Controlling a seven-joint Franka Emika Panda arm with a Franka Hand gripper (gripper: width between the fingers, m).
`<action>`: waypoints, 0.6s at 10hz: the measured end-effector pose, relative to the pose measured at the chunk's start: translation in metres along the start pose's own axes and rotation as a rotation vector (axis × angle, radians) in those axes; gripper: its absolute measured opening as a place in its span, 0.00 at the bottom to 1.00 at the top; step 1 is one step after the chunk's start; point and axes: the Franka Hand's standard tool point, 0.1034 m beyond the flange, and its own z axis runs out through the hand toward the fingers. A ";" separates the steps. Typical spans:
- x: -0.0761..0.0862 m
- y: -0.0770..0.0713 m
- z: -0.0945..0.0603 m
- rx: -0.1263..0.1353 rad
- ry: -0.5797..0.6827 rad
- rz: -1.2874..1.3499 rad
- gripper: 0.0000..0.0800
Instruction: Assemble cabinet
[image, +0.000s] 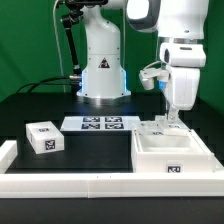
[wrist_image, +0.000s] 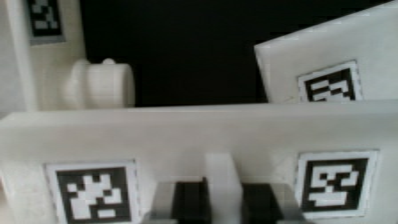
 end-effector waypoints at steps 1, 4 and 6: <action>0.000 0.008 0.000 -0.001 -0.001 0.004 0.09; -0.001 0.032 -0.001 -0.001 -0.008 -0.011 0.09; -0.002 0.037 -0.001 -0.004 -0.006 -0.030 0.09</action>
Offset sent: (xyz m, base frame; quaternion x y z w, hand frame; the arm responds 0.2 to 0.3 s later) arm 0.0364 0.0108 -0.0031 0.0162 0.0092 -0.0140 0.9997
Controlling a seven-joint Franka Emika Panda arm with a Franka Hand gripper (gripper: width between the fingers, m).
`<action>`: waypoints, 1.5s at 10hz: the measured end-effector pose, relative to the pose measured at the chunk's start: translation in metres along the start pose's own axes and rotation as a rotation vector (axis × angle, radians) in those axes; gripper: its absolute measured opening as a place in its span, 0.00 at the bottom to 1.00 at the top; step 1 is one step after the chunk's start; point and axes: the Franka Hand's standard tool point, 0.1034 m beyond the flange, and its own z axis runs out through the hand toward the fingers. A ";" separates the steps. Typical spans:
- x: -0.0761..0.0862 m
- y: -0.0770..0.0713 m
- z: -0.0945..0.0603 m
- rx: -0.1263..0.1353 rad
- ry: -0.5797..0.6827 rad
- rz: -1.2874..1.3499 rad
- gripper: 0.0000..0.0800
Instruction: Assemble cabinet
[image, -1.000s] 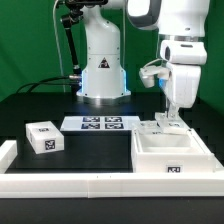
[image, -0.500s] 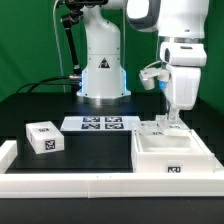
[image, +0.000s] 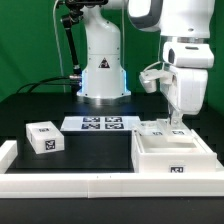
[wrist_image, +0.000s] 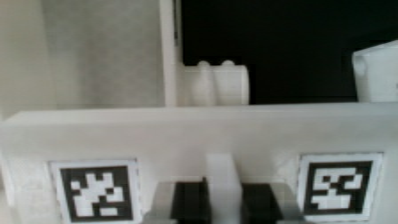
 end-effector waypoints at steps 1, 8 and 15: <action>0.000 0.000 0.000 0.000 0.000 0.000 0.09; 0.002 0.023 -0.001 0.032 -0.036 0.058 0.09; -0.001 0.045 0.001 0.008 -0.012 -0.004 0.09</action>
Offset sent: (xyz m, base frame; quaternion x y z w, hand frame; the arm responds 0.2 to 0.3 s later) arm -0.0131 -0.0024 -0.0143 0.0011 0.0017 0.0330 0.9995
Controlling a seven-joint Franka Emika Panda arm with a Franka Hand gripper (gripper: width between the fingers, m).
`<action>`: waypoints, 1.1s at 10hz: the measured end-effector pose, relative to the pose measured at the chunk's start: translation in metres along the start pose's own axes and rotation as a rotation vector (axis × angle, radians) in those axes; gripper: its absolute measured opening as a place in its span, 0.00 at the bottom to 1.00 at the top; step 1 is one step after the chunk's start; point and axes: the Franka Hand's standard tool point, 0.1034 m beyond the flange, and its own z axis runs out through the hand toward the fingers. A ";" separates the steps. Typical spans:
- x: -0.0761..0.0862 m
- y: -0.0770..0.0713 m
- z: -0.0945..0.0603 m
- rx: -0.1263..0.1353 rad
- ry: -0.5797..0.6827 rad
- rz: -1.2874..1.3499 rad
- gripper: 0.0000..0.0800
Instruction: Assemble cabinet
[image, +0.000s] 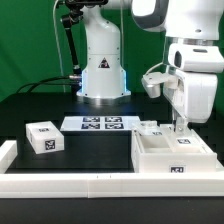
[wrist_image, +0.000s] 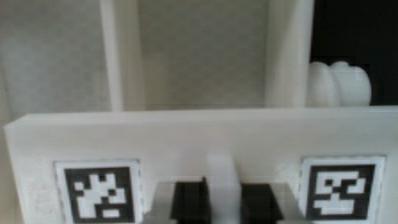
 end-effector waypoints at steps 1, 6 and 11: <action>0.001 0.006 0.000 0.006 -0.006 0.004 0.09; 0.000 0.031 0.000 0.008 -0.012 0.006 0.09; -0.001 0.033 0.000 0.019 -0.010 -0.010 0.09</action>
Offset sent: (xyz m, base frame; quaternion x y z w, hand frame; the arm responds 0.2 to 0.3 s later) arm 0.0315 0.0095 0.0000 0.0008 0.0120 -0.0202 0.9997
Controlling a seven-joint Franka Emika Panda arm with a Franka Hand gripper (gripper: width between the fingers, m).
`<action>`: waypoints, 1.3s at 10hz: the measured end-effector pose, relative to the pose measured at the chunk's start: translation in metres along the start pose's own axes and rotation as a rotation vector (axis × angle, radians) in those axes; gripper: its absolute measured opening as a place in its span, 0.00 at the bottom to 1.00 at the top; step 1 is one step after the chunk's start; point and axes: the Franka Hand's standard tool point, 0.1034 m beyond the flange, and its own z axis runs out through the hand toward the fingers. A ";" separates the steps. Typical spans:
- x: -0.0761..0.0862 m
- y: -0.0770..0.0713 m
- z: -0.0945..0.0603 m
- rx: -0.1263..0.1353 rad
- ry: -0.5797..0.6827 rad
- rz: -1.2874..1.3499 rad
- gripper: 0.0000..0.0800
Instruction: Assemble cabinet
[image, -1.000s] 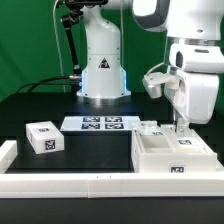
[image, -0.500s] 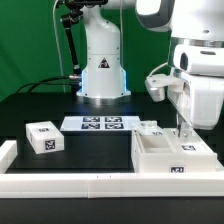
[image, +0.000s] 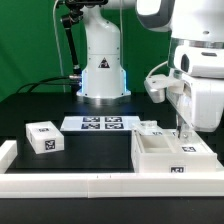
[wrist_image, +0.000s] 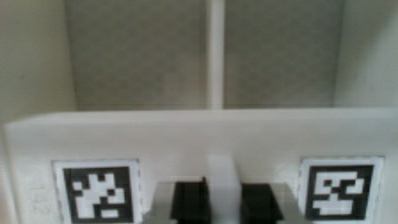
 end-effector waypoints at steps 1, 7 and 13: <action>0.001 0.001 -0.002 -0.005 0.001 0.000 0.21; 0.000 -0.012 -0.017 -0.021 -0.006 -0.006 0.92; -0.007 -0.040 -0.032 -0.016 -0.028 -0.013 1.00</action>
Offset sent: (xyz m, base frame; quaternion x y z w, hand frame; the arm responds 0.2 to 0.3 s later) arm -0.0098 -0.0011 0.0070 -0.0190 -0.0242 -0.0119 0.9995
